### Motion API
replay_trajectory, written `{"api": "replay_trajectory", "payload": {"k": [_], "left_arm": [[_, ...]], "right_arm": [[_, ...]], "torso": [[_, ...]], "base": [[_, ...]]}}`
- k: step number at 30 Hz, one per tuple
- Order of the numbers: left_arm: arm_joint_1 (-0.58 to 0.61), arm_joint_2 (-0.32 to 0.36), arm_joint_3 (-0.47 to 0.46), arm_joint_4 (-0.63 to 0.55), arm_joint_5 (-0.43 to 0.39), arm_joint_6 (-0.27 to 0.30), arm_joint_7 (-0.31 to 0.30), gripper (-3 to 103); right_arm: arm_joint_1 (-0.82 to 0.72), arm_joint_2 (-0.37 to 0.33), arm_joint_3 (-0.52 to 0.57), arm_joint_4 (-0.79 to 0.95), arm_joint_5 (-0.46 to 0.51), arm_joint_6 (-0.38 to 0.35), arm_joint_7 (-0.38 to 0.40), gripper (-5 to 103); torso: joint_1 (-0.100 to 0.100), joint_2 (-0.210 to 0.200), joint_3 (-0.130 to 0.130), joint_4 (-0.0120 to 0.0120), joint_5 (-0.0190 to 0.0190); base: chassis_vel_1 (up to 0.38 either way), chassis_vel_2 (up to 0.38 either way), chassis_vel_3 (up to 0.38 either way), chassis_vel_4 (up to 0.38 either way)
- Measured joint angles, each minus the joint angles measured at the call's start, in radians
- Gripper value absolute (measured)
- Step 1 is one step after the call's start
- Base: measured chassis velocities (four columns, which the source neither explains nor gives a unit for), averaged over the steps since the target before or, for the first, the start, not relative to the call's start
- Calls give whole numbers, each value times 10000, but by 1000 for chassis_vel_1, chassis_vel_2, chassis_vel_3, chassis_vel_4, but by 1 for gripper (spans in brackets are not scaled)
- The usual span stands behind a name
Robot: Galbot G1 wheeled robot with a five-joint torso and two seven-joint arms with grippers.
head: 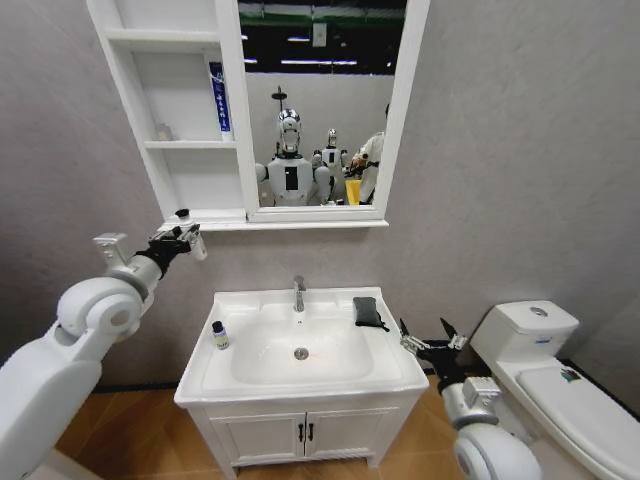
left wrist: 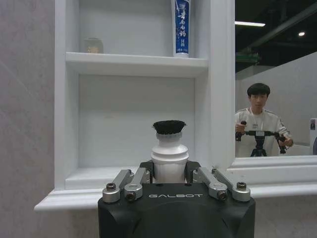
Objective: Move facial cleanser and shampoo from washbasin to cabinet, then wipe washbasin with towel.
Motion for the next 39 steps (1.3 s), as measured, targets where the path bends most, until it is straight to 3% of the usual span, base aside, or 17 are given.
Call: {"api": "replay_trajectory", "payload": {"k": [9,13,16,23,32,39], "left_arm": [[-3502,-420,1990,2113,-126,60,68,32],[-4317,-644,2647,2866,-153,170,106,32],[-5335,-924,3373,4119,-208,341,173,32],[-6830,-1229,4061,5971,-142,760,301,32],[-7477,-2023,4409,7350,-28,933,384,32],[-7494,-2327,4335,8051,624,878,549,32]], "right_arm": [[-112,-26,164,63,22,-4,1,100],[-39,-33,146,27,33,-18,1,100],[-59,-104,205,36,135,-24,2,100],[-325,-145,441,54,214,129,3,100],[-98,-260,393,23,278,116,44,100],[4,-348,427,-158,362,118,66,100]], "torso": [[0,0,0,-1,0],[0,0,1,1,0],[3,0,2,-2,-2],[1,0,0,1,-1],[2,0,0,-2,0],[1,-1,1,-1,-1]], "base": [[0,0,0,0],[0,0,0,0],[0,0,0,0],[0,0,0,0],[0,0,0,0],[0,0,0,0]]}}
